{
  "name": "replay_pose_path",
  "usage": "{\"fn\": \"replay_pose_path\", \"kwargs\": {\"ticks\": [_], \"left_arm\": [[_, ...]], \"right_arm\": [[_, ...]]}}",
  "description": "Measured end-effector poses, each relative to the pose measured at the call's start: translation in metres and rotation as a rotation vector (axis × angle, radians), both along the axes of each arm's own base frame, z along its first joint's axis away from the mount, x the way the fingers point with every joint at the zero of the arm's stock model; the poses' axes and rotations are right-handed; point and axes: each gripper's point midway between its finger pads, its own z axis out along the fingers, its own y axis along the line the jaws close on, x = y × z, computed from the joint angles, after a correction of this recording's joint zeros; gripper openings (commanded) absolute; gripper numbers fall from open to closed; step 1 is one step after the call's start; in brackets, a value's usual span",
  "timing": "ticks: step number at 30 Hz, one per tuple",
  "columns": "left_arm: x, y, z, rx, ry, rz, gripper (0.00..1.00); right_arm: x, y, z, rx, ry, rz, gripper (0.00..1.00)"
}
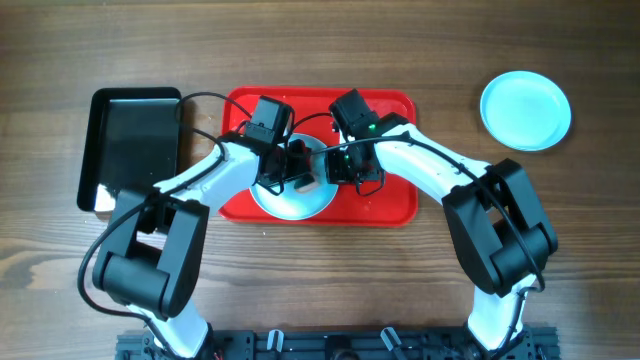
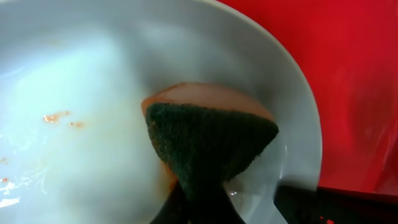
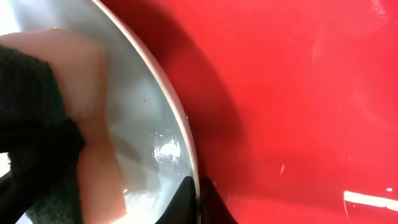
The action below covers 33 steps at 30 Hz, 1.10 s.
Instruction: Clean dirty plates on tray and stack at the side
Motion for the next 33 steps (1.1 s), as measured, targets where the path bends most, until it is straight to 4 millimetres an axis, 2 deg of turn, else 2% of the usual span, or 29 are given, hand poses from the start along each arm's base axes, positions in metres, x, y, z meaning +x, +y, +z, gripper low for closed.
{"fn": "replay_pose_path", "kwargs": {"ticks": [3,7,10,13,17,19,22,24,26,27,30,33], "left_arm": [[0.002,0.012,-0.002,0.059,0.000,0.029,0.04],[0.019,0.056,-0.003,0.171,-0.025,0.119,0.04],[0.024,0.077,-0.003,0.193,-0.029,0.125,0.04],[0.024,0.085,-0.004,0.201,-0.019,0.123,0.04],[0.010,0.096,0.000,0.227,0.030,0.132,0.04],[0.003,0.103,0.013,0.247,0.018,0.144,0.04],[0.012,0.136,0.072,0.306,-0.142,0.243,0.04],[0.007,0.140,0.094,0.310,-0.184,0.257,0.04],[0.006,0.139,0.104,0.294,-0.206,0.258,0.04],[0.005,0.138,0.105,0.286,-0.208,0.255,0.04],[0.002,0.127,0.103,0.230,-0.187,0.229,0.04],[0.001,0.120,0.090,0.207,-0.140,0.210,0.04]], "right_arm": [[0.000,0.000,0.000,-0.001,0.001,0.000,0.04],[0.000,0.000,0.000,-0.001,0.001,0.000,0.04],[0.000,0.000,0.000,-0.001,0.001,0.000,0.04],[-0.001,0.001,0.000,0.000,0.001,0.003,0.04],[-0.001,0.002,0.001,0.002,-0.002,0.005,0.04],[-0.001,0.002,0.000,0.000,0.000,0.005,0.04],[-0.002,-0.002,0.000,-0.014,0.009,-0.003,0.04],[-0.002,-0.007,0.001,-0.045,0.005,0.004,0.04],[-0.003,-0.018,0.006,-0.113,0.011,0.017,0.04],[0.000,-0.023,0.010,-0.147,0.003,0.019,0.04],[0.022,-0.038,0.046,-0.281,-0.065,0.045,0.04],[0.058,-0.054,0.111,-0.421,-0.216,0.039,0.04]]}}
